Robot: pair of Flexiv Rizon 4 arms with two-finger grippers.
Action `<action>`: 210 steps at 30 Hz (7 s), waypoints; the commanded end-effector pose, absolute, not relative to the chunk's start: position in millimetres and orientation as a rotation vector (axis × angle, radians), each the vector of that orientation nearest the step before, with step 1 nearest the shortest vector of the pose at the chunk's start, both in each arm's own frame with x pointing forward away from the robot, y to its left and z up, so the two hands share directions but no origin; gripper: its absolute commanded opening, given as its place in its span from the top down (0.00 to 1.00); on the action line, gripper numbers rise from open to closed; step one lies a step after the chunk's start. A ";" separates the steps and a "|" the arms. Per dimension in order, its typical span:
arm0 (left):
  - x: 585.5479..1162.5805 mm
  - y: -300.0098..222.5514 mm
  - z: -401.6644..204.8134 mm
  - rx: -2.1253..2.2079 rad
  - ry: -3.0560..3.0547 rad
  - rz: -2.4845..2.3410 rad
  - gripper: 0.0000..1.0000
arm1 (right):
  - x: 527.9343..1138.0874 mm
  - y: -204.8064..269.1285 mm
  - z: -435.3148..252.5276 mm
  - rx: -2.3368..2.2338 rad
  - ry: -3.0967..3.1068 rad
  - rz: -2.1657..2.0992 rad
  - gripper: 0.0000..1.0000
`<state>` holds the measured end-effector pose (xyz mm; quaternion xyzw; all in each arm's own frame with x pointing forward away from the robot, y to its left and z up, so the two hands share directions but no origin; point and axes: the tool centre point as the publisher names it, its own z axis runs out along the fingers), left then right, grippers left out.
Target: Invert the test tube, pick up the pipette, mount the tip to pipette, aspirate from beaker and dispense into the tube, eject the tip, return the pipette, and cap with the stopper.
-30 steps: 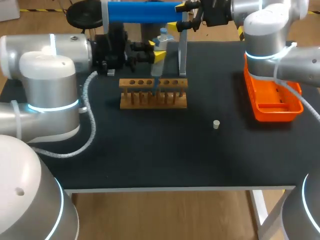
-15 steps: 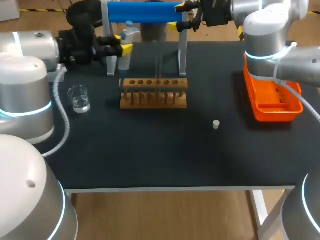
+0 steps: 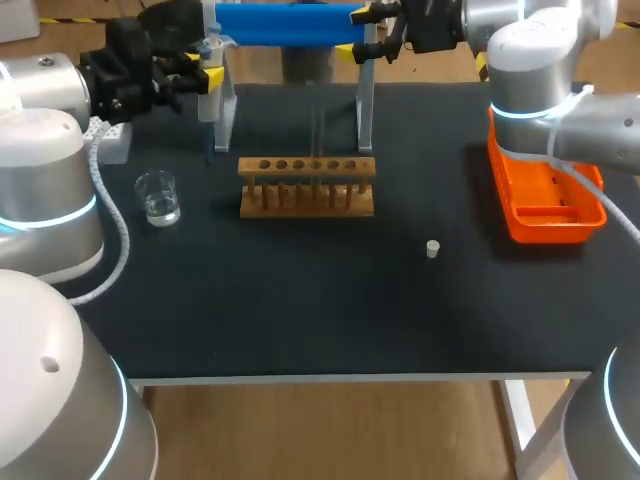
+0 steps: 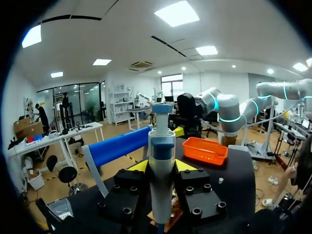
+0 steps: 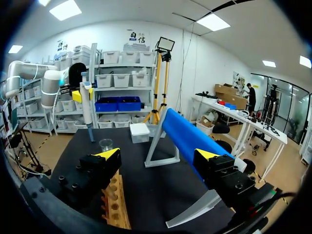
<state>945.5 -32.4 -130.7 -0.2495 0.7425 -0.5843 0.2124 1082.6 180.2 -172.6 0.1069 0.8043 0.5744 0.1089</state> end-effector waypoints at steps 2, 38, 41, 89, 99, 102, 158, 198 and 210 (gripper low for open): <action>967.0 -41.6 -132.5 -0.733 2.011 -1.608 1.00 | 1082.8 180.0 -172.4 0.314 2.368 1.688 0.00; 1065.2 -64.1 -129.4 -1.002 1.672 -1.411 1.00 | 1082.8 180.0 -172.4 0.314 2.368 1.688 0.00; 1071.0 -64.3 -129.9 -1.027 1.653 -1.389 1.00 | 1082.8 180.0 -172.4 0.314 2.368 1.688 0.00; 1133.1 -42.2 -164.3 -1.174 1.625 -1.284 1.00 | 1082.8 180.0 -172.4 0.314 2.368 1.688 0.00; 1142.5 -42.1 -170.5 -1.216 1.621 -1.248 1.00 | 1082.8 180.0 -172.4 0.314 2.368 1.688 0.00; 1145.4 -43.3 -172.5 -1.227 1.622 -1.239 1.00 | 1082.8 180.0 -172.4 0.314 2.368 1.688 0.00; 1176.4 -38.7 -196.8 -1.411 1.657 -1.124 1.00 | 1082.8 180.0 -172.4 0.314 2.368 1.688 0.00; 1157.2 -46.6 -177.4 -1.435 1.610 -1.133 0.00 | 1082.8 180.0 -172.4 0.314 2.368 1.688 0.00; 1136.0 -51.7 -143.9 -1.344 1.611 -1.168 0.00 | 1082.8 180.0 -172.4 0.314 2.368 1.688 0.00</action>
